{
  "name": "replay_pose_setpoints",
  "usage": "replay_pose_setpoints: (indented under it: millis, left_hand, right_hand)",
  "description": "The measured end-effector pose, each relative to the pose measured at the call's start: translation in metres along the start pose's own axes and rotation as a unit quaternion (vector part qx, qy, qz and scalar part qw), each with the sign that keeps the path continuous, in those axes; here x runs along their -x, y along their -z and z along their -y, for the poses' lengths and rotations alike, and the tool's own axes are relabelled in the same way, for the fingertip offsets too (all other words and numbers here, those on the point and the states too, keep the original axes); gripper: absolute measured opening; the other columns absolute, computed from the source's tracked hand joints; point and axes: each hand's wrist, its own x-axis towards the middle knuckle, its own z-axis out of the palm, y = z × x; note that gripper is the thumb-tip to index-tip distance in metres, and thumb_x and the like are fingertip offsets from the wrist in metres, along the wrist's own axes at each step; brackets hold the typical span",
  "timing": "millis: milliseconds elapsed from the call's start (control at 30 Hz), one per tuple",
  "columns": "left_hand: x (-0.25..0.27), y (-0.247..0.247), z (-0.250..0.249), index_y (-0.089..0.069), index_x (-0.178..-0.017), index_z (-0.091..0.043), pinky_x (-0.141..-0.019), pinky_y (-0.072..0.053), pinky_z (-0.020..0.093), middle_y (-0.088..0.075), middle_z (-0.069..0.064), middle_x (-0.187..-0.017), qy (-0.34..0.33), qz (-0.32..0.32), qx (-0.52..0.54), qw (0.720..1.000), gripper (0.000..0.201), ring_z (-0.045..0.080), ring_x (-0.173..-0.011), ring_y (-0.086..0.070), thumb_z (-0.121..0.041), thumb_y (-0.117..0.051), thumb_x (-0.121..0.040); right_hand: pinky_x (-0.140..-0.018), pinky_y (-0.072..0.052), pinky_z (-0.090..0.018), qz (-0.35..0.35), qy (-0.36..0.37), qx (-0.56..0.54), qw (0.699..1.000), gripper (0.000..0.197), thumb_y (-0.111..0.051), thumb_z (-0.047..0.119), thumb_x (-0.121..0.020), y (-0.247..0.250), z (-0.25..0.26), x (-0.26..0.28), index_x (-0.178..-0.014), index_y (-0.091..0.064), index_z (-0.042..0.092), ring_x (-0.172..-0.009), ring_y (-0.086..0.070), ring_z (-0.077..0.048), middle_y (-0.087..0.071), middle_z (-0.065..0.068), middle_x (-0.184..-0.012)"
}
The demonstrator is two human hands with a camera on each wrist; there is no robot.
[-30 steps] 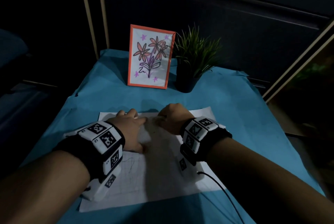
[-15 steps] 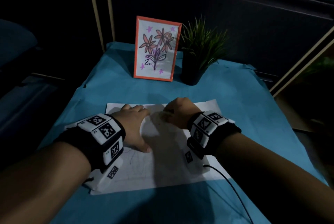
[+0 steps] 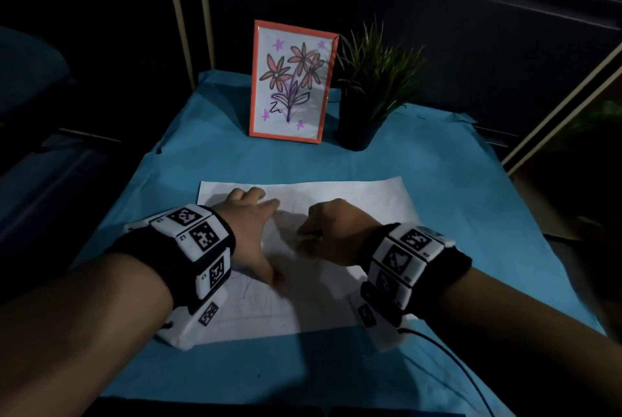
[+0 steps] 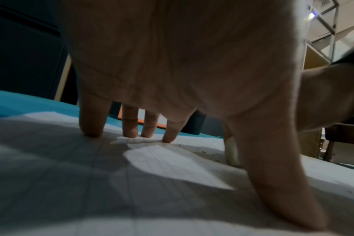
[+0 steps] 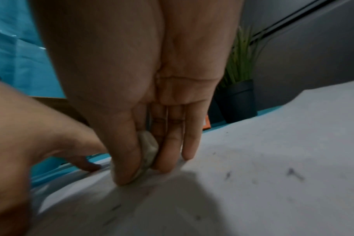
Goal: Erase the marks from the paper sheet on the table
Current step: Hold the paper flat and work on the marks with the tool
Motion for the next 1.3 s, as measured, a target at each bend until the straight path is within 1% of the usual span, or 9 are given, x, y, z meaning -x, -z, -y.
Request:
replay_pose_setpoints:
  millis: [200,400,500,633,767,900,1067,1200,1300]
  left_hand:
    - [0.005,-0.001,-0.003,-0.012,-0.151,-0.028,-0.115,-0.026,0.039,-0.018,-0.001,-0.155,-0.014,-0.029,-0.019,0.999,0.119,0.023,-0.141,-0.018,-0.072,-0.073,-0.059]
    - [0.010,-0.008,0.000,0.002,-0.153,-0.035,-0.119,-0.017,0.041,0.013,-0.004,-0.160,-0.001,0.008,-0.005,1.000,0.119,0.021,-0.148,0.005,-0.074,-0.068,-0.064]
    - [0.012,-0.010,-0.004,0.001,-0.153,-0.031,-0.118,-0.021,0.041,0.004,-0.004,-0.159,-0.005,0.001,-0.005,1.000,0.128,0.022,-0.147,-0.002,-0.077,-0.071,-0.056]
    - [0.012,-0.010,-0.006,0.001,-0.153,-0.030,-0.117,-0.022,0.042,0.001,-0.002,-0.159,0.000,-0.002,-0.021,1.000,0.129,0.023,-0.147,-0.004,-0.078,-0.069,-0.056]
    - [0.014,-0.009,-0.007,0.001,-0.154,-0.025,-0.117,-0.022,0.043,-0.001,0.000,-0.160,-0.005,0.002,-0.024,1.000,0.129,0.024,-0.147,-0.006,-0.080,-0.067,-0.058]
    - [0.021,-0.011,-0.009,-0.011,-0.151,-0.020,-0.115,-0.025,0.035,-0.015,0.003,-0.156,-0.025,-0.029,0.007,0.999,0.118,0.021,-0.143,-0.018,-0.071,-0.071,-0.063]
    - [0.026,-0.019,-0.003,0.003,-0.153,-0.031,-0.119,-0.008,0.039,0.016,-0.002,-0.161,-0.015,0.000,0.007,1.000,0.129,0.019,-0.148,0.011,-0.076,-0.072,-0.058]
    - [0.025,-0.020,-0.003,0.010,-0.152,-0.032,-0.120,-0.007,0.045,0.024,-0.002,-0.159,-0.012,0.020,-0.007,1.000,0.133,0.019,-0.147,0.016,-0.077,-0.071,-0.057]
    - [0.025,-0.021,-0.002,0.011,-0.152,-0.033,-0.118,-0.006,0.046,0.024,-0.003,-0.158,-0.014,0.022,-0.014,1.000,0.134,0.019,-0.147,0.017,-0.078,-0.071,-0.056]
  right_hand:
    - [-0.081,-0.048,-0.028,-0.050,-0.035,-0.037,0.997,0.021,-0.061,0.029,-0.085,0.003,-0.001,-0.003,-0.101,-0.072,0.021,-0.096,-0.060,-0.022,-0.069,-0.004,-0.103]
    - [-0.076,-0.039,-0.022,-0.015,0.004,-0.022,1.000,0.024,-0.059,0.029,-0.088,-0.005,0.006,0.018,-0.104,-0.072,0.017,-0.095,-0.057,-0.019,-0.066,-0.003,-0.103]
    - [-0.080,-0.043,-0.023,-0.037,-0.037,-0.061,0.997,0.025,-0.062,0.028,-0.085,-0.002,0.006,0.013,-0.106,-0.072,0.019,-0.100,-0.059,-0.019,-0.067,-0.001,-0.107]
    - [-0.084,-0.050,-0.033,-0.022,-0.025,-0.024,0.999,0.026,-0.060,0.028,-0.087,-0.005,0.010,0.018,-0.102,-0.070,0.009,-0.097,-0.059,-0.025,-0.067,-0.009,-0.103]
    - [-0.084,-0.044,-0.025,0.018,0.003,-0.026,0.999,0.027,-0.063,0.031,-0.086,-0.013,0.016,0.034,-0.108,-0.070,0.016,-0.102,-0.057,-0.019,-0.065,-0.003,-0.108]
    - [-0.084,-0.047,-0.026,-0.037,-0.047,-0.063,0.996,0.024,-0.063,0.029,-0.085,-0.009,0.011,0.026,-0.106,-0.071,0.019,-0.100,-0.060,-0.020,-0.068,-0.003,-0.108]
    - [-0.075,-0.045,-0.027,-0.054,-0.047,-0.048,0.996,0.018,-0.060,0.026,-0.086,-0.011,0.014,0.026,-0.095,-0.072,0.014,-0.093,-0.060,-0.025,-0.069,-0.007,-0.099]
    - [-0.073,-0.043,-0.027,0.011,0.002,-0.020,1.000,0.021,-0.062,0.031,-0.087,-0.020,0.024,0.044,-0.098,-0.073,0.015,-0.089,-0.058,-0.019,-0.066,-0.002,-0.092]
    - [-0.078,-0.044,-0.025,-0.012,-0.019,-0.054,0.998,0.023,-0.066,0.029,-0.085,-0.018,0.024,0.045,-0.104,-0.073,0.019,-0.096,-0.059,-0.017,-0.067,0.001,-0.100]
